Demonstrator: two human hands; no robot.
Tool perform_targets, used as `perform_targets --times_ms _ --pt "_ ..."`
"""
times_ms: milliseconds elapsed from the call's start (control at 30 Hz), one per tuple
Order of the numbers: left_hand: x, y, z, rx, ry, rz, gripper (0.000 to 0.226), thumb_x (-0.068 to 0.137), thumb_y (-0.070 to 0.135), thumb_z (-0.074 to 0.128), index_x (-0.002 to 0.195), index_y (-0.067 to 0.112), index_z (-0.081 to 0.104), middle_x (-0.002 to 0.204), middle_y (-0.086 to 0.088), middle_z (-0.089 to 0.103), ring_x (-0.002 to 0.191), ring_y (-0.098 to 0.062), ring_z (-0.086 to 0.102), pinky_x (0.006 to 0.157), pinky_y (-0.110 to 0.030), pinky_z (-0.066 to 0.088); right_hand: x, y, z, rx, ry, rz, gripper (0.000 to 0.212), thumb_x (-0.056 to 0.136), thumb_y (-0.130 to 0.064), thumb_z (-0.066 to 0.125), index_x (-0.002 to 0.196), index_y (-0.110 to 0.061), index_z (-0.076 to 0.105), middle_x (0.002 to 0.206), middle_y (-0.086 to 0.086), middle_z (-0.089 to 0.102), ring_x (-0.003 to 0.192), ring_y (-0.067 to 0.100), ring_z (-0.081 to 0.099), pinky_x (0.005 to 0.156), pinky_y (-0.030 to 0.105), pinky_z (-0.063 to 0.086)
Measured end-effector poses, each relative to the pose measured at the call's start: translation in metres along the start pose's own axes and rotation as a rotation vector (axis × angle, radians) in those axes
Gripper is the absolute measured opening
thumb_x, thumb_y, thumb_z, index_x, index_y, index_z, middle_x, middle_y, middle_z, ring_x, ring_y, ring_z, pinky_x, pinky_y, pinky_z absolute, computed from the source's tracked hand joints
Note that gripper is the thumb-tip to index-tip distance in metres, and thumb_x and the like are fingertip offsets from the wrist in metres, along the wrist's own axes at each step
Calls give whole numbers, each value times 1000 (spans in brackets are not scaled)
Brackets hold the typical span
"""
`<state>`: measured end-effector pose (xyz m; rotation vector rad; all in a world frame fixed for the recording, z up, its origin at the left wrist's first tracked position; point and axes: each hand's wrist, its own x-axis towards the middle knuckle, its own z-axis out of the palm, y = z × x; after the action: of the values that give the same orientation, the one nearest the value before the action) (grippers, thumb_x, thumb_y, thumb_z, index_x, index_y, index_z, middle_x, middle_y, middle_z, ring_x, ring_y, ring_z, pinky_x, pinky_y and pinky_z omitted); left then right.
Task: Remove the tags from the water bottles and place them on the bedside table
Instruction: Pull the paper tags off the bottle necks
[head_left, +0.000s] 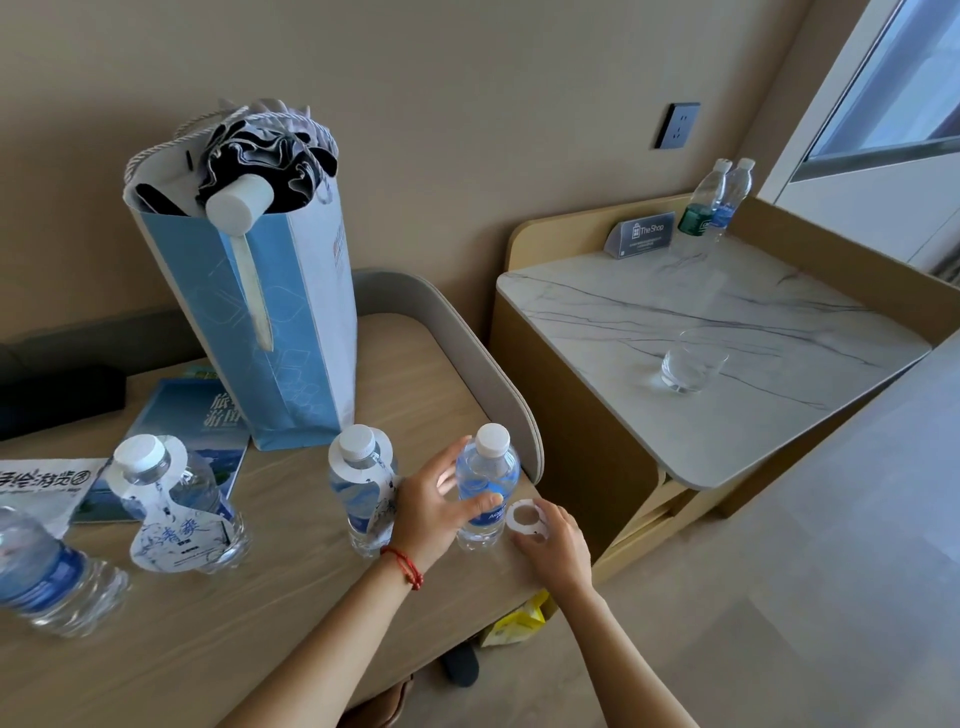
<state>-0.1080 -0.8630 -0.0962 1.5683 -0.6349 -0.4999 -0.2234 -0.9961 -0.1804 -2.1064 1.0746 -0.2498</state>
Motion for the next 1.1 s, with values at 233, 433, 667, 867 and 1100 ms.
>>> perform_targets --times_ms 233,433,667,867,1100 --pt "2 1 -6 45 60 -23 67 67 11 79 128 11 51 125 -8 60 117 -21 56 95 -50 48 8 -5 6 -39 -16 -29 47 82 -34 65 125 -24 51 128 -1 55 123 18 44 101 35 37" --pt "1 5 -7 93 66 -14 68 69 15 78 130 15 49 128 -7 58 119 -20 54 94 -50 49 16 -18 14 -73 -57 -65 47 84 -33 63 127 -24 49 132 -1 52 127 19 40 104 36 33" --pt "-1 8 -6 113 79 1 67 70 14 77 131 14 47 130 -7 56 121 -21 52 95 -51 48 15 -16 12 -130 -72 -106 50 83 -39 63 128 -24 48 136 -1 49 129 19 38 106 36 31" --pt "-3 9 -3 103 84 15 67 71 8 76 131 13 46 131 -9 55 122 -21 51 96 -49 48 10 -18 5 -110 -68 -122 53 84 -37 64 131 -22 45 141 0 45 132 20 35 108 38 31" --pt "-9 12 1 136 138 71 73 70 6 76 134 11 42 134 -10 52 123 -21 50 97 -45 48 -1 -22 -9 -133 -53 -161 52 85 -38 61 132 -22 45 142 -1 44 134 18 34 110 38 30"
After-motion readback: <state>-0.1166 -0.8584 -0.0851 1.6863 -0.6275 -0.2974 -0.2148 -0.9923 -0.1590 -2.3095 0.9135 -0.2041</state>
